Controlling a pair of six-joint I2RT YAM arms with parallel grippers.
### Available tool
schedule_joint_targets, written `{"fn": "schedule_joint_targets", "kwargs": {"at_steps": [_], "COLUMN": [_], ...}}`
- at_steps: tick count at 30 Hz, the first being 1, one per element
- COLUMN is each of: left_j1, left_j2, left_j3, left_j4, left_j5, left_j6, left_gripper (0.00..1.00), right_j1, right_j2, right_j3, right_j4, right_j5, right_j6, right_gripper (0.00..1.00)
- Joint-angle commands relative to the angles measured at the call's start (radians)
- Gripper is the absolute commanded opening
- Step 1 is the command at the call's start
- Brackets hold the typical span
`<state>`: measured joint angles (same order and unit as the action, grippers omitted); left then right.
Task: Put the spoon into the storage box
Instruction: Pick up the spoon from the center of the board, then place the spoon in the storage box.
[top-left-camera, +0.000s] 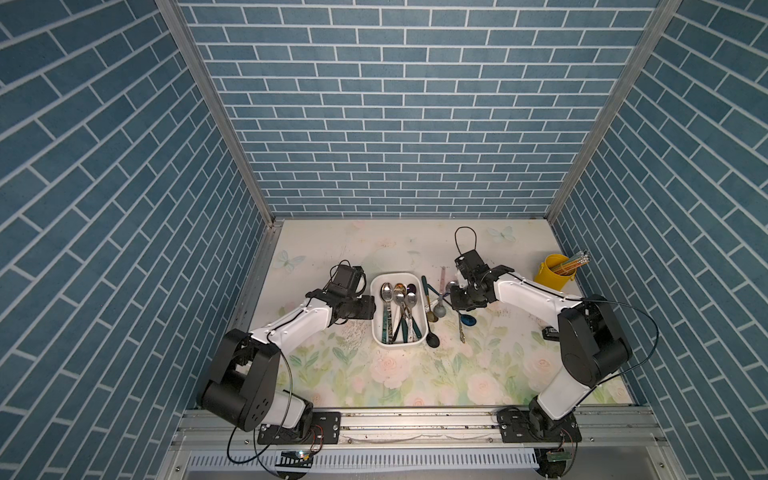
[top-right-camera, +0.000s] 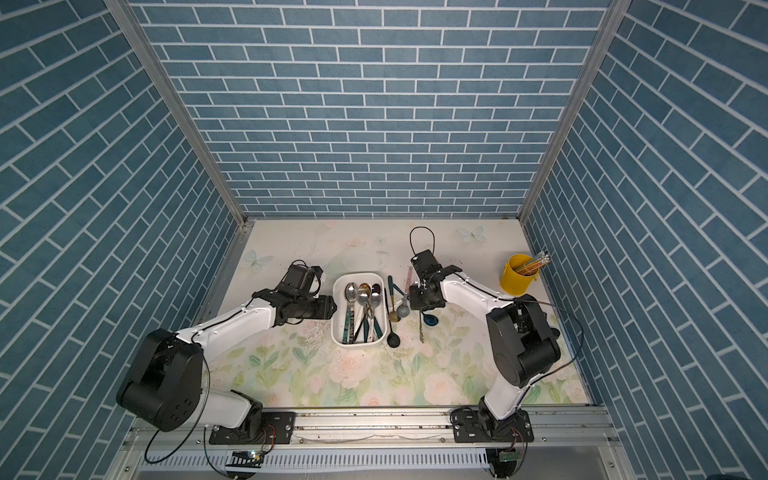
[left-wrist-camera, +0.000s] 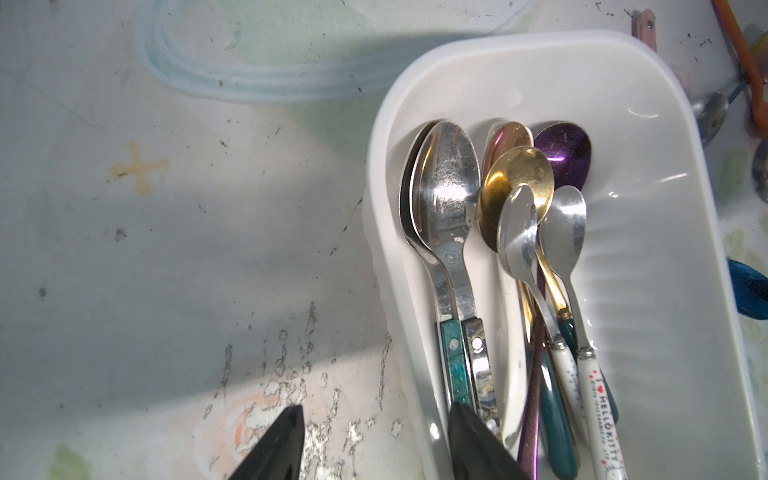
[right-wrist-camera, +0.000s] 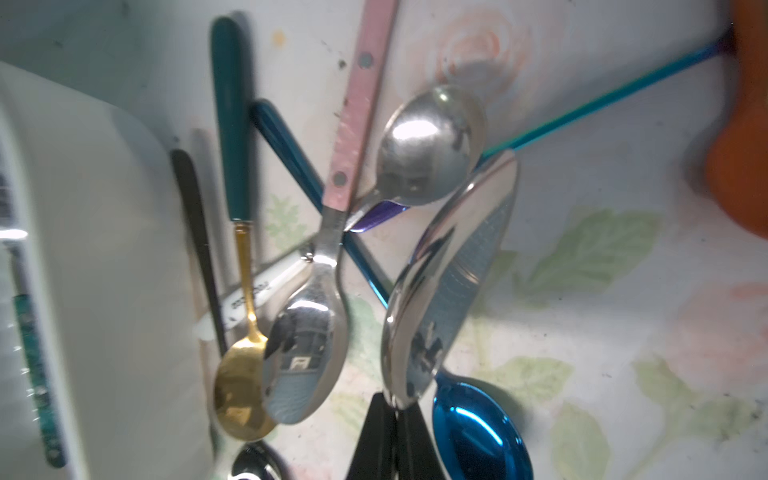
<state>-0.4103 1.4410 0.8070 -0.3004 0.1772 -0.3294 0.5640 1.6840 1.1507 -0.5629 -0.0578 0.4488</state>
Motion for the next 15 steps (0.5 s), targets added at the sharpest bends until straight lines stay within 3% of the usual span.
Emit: {"fn": "schedule_joint_targets", "kwargs": {"at_steps": [1,8,15], "left_j1": [0.005,0.002,0.001], "left_j2": [0.023,0.018,-0.004], "left_j3": [-0.018,-0.037,-0.057], "left_j4": [0.015,0.024,0.03], "left_j5": [-0.004,0.008,0.016], "left_j6": [-0.008,-0.01,-0.012], "left_gripper": [0.61,0.61,0.61], "right_j1": [0.052,0.186,0.242], "right_j2": [-0.016,0.127,0.245], "right_j3": [0.1,0.31,0.399], "right_j4": [-0.086,-0.134,-0.114], "right_j5": [0.023,0.02,-0.011], "right_j6": [0.037,0.095,0.113], "right_gripper": [0.01,0.01,0.01]}}
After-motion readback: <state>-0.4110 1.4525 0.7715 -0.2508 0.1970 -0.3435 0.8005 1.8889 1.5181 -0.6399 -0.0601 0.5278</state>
